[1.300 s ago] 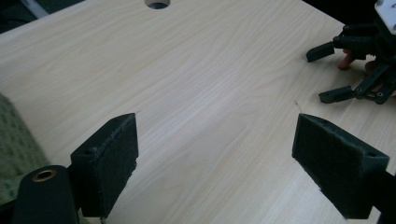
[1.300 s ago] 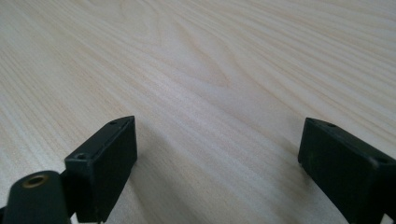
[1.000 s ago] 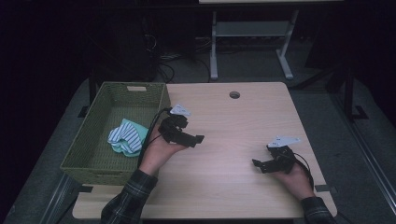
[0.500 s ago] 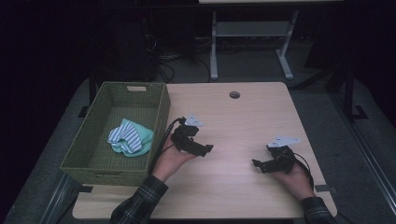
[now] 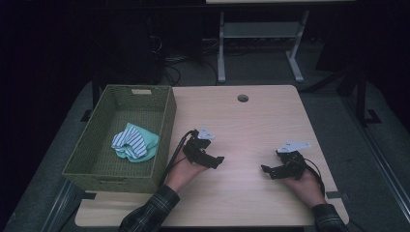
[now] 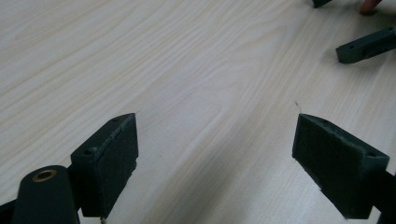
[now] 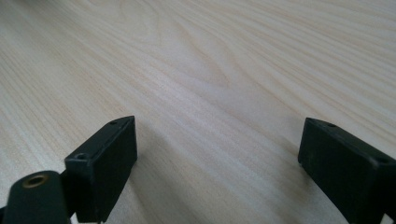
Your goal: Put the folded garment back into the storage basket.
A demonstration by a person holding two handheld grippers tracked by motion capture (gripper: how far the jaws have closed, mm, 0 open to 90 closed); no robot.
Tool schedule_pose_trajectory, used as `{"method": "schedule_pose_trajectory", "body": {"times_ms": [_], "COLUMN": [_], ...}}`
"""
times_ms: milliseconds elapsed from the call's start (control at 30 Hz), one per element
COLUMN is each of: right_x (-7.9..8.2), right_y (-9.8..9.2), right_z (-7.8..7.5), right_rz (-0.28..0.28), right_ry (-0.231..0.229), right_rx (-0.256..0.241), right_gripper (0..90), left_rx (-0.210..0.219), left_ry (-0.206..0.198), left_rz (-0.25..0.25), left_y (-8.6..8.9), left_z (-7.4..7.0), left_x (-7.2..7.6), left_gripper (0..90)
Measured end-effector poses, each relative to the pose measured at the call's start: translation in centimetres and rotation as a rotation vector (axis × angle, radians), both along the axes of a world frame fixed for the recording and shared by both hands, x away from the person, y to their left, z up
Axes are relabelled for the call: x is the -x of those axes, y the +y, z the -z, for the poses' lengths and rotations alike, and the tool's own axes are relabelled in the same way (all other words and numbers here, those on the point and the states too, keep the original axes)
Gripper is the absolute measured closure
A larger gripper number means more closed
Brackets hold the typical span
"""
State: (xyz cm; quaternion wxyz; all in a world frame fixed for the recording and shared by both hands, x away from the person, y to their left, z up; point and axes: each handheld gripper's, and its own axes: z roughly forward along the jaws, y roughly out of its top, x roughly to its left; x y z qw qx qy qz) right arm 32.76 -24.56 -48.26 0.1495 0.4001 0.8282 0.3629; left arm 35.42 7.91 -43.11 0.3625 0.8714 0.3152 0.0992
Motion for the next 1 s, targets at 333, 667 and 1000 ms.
{"method": "schedule_pose_trajectory", "body": {"times_ms": [333, 667, 1000], "right_x": [0.0, 0.0, 0.0], "right_y": [0.0, 0.0, 0.0], "right_z": [0.0, 0.0, 0.0], "right_rz": [-0.001, -0.001, -0.001], "right_ry": [0.001, 0.002, 0.002], "right_rx": [0.001, 0.003, 0.001], "right_gripper": [11.2, 11.2, 11.2], "left_rx": [-0.02, -0.058, -0.015], "left_ry": [0.011, -0.033, -0.066], "left_rz": [-0.006, 0.027, 0.036], "left_y": [-0.5, -0.8, -0.4], "left_z": [2.4, 4.3, 4.7], "left_x": [0.1, 0.5, 0.9], "left_gripper": [13.8, 12.8, 12.8]}}
